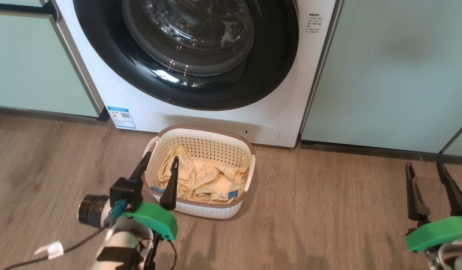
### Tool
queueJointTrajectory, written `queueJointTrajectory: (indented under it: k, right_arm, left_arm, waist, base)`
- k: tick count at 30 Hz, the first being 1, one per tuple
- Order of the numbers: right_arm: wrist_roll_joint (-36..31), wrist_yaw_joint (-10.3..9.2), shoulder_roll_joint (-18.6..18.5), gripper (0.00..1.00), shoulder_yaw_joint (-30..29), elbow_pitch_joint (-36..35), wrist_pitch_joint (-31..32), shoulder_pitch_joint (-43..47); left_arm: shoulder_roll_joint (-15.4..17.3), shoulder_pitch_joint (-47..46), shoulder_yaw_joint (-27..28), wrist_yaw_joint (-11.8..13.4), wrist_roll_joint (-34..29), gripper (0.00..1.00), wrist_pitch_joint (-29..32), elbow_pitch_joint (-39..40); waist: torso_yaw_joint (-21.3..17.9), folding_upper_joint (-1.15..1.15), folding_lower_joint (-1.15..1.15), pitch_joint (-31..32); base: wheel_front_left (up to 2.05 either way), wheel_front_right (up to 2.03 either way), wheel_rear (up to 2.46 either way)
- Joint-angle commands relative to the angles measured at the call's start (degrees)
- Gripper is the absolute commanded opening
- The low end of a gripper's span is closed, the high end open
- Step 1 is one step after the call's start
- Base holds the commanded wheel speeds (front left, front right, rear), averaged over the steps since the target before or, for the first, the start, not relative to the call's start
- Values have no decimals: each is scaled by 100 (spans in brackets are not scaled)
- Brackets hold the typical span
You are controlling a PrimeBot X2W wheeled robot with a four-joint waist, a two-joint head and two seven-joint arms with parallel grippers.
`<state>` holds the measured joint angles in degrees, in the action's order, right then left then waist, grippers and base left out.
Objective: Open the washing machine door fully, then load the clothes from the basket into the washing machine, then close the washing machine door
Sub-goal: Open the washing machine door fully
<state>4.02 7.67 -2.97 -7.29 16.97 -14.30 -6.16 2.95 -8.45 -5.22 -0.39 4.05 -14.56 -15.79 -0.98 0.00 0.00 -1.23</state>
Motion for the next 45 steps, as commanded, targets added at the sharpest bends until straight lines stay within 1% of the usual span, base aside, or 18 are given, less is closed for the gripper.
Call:
queueJointTrajectory:
  k: [1, 16, 27, 28, 29, 30, 31, 39, 44, 45]
  right_arm:
    - [12, -19, -16, 100, 108, -176, -70, -151]
    - [37, -19, -6, 100, 62, -193, -70, -188]
    - [20, -19, -21, 100, 10, -168, -70, -334]
    - [37, -19, -21, 85, 1, -161, -70, -359]
    - [42, -19, -22, 40, -9, -158, -70, -388]
    - [72, -19, -21, 13, -20, -141, -70, -417]
    - [84, -19, -27, 0, -29, -129, -70, -453]
    - [434, -19, -109, 0, -51, 100, -70, -837]
    - [810, -19, -193, 0, -63, 289, -70, -1161]
    - [1018, -19, -179, 0, -76, 355, -68, -1243]
  left_arm:
    - [69, -275, 235, 3, -25, 100, -44, 166]
    - [61, -306, 259, -7, -49, 100, -44, 156]
    - [51, -391, 245, -17, -62, 100, -44, 207]
    - [49, -399, 242, -17, -61, 100, -44, 216]
    - [48, -410, 239, -18, -61, 100, -44, 228]
    - [47, -424, 235, -19, -62, 100, -44, 237]
    - [46, -438, 231, -22, -62, 100, -44, 246]
    - [34, -611, 173, -32, -72, 100, -44, 308]
    - [24, -737, 115, -33, -71, 100, -44, 331]
    - [23, -766, 103, -32, -72, 100, -44, 338]
  waist:
    - [1, 0, 0, -2]
    - [4, 0, 0, -46]
    - [40, 0, 0, -236]
    - [44, 0, 0, -254]
    - [50, 0, 0, -289]
    - [57, 0, 0, -314]
    - [66, 0, 0, -350]
    - [151, 0, 0, -629]
    - [239, 0, 0, -812]
    - [261, 0, 0, -862]
  base:
    - [0, 0, 0]
    - [0, 0, 0]
    - [0, 0, 0]
    - [0, 0, 0]
    - [0, 0, 0]
    - [0, 0, 0]
    - [0, 0, 0]
    - [0, 0, 0]
    - [0, 0, 0]
    - [0, 0, 0]
